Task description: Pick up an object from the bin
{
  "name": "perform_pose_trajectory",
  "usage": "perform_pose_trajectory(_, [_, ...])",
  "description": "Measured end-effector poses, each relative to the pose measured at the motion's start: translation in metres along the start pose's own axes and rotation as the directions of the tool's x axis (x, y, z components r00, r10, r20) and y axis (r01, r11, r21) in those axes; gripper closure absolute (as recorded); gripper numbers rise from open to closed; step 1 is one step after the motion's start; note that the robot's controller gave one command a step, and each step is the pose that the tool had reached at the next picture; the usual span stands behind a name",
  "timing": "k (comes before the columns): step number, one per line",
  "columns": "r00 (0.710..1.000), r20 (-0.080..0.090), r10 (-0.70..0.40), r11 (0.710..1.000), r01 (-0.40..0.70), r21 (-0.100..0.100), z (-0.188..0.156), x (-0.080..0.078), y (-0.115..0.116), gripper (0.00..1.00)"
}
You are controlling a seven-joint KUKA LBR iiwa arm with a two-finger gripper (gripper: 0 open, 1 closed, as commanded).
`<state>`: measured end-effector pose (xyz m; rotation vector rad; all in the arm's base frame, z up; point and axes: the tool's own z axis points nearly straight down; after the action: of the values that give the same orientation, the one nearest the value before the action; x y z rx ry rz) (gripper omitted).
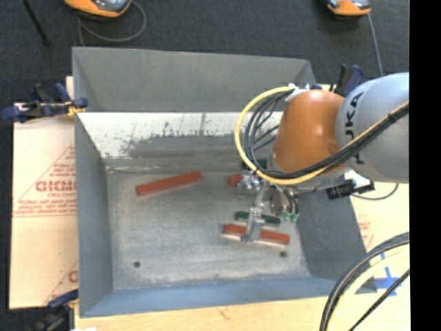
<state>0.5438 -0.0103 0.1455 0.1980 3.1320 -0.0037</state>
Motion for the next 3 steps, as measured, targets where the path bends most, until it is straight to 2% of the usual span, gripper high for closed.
perform_pose_trajectory(1, [0.996, -0.005, -0.084, 0.996, 0.084, 0.000, 0.0796, -0.0240, -0.0250, 0.00])
perform_pose_trajectory(2, [0.997, 0.001, -0.083, 0.997, 0.083, -0.002, 0.0750, -0.0248, -0.0229, 1.00])
perform_pose_trajectory(3, [0.997, 0.001, -0.081, 0.997, 0.081, -0.003, 0.0750, -0.0248, -0.0225, 0.00])
